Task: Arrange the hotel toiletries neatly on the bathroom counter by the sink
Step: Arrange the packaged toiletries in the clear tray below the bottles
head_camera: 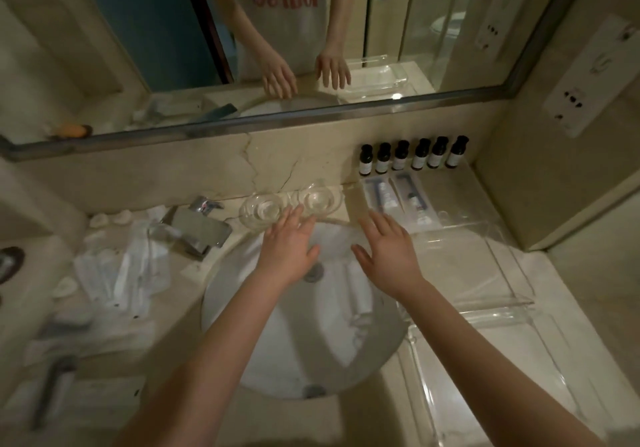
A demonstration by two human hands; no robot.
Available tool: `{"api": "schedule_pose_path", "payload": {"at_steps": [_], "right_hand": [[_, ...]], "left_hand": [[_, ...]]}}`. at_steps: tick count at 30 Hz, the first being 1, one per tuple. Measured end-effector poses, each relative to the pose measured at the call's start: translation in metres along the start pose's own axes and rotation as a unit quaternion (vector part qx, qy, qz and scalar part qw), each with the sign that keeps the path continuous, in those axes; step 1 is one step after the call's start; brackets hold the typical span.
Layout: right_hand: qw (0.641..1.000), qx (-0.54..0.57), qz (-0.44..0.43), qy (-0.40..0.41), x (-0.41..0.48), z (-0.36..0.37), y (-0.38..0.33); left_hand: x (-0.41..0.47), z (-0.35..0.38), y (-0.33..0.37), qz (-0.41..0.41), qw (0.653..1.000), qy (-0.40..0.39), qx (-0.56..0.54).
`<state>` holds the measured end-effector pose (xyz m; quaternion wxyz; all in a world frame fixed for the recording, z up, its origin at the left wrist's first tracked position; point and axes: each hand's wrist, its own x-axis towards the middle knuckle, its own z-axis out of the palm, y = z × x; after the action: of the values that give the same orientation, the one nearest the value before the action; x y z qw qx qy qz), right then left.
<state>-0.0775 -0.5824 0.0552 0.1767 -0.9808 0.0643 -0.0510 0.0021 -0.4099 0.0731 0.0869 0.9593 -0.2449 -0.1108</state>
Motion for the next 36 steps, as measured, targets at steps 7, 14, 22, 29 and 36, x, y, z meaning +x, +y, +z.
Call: {"api": "schedule_pose_path", "payload": {"at_steps": [7,14,22,29,36], "right_hand": [[0.995,0.023,-0.059,-0.079,-0.025,0.031,-0.083],[0.966,0.059,-0.144,-0.205,-0.023,0.075,-0.172],[0.933,0.032,-0.214,-0.287,-0.016,0.118,-0.27],[0.919,0.014,-0.241,-0.313,-0.004,0.142,-0.323],[0.917,0.032,-0.216,-0.335,0.021,0.171,-0.373]], "left_hand": [[-0.079,0.016,-0.079,-0.081,0.996,0.001,-0.021],[-0.15,0.025,-0.172,-0.207,0.976,-0.021,-0.063],[-0.231,0.029,-0.281,-0.427,0.898,-0.015,-0.107],[-0.272,0.041,-0.318,-0.522,0.831,0.005,-0.192],[-0.273,0.051,-0.333,-0.518,0.759,0.021,-0.395]]}}
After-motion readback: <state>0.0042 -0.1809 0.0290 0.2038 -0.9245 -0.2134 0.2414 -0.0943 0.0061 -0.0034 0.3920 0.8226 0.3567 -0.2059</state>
